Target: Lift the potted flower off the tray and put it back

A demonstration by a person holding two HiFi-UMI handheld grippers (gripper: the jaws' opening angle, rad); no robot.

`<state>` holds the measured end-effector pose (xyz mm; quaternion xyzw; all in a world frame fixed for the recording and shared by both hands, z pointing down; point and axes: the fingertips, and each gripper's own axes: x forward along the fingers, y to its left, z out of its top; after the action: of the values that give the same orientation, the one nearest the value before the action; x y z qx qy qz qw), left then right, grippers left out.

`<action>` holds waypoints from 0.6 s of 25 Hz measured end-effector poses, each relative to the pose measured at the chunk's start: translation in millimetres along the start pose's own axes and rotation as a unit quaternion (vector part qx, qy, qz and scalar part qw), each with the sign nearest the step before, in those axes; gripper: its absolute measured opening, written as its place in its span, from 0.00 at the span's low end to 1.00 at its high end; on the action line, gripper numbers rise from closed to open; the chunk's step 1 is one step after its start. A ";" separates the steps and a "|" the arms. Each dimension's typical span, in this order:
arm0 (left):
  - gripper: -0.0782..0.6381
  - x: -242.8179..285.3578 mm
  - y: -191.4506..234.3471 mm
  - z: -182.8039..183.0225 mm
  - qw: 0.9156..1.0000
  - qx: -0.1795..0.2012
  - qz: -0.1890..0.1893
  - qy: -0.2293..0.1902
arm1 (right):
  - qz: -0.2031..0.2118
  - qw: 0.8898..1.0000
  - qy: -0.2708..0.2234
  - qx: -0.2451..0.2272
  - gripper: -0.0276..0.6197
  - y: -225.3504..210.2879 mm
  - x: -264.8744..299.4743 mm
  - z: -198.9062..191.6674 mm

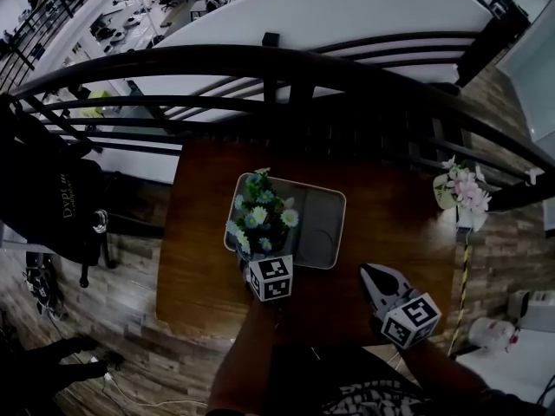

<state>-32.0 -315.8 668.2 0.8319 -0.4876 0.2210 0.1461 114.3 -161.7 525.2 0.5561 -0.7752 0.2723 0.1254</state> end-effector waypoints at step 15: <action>0.74 -91.3 3.3 0.9 0.999 -0.012 0.042 -0.021 | 0.058 0.997 -0.027 -0.031 0.04 30.6 -27.1 12.7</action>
<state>-73.6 -249.6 620.9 0.8134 -0.5276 0.2035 0.1366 96.6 -140.1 492.7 0.5132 -0.8173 0.2398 0.1052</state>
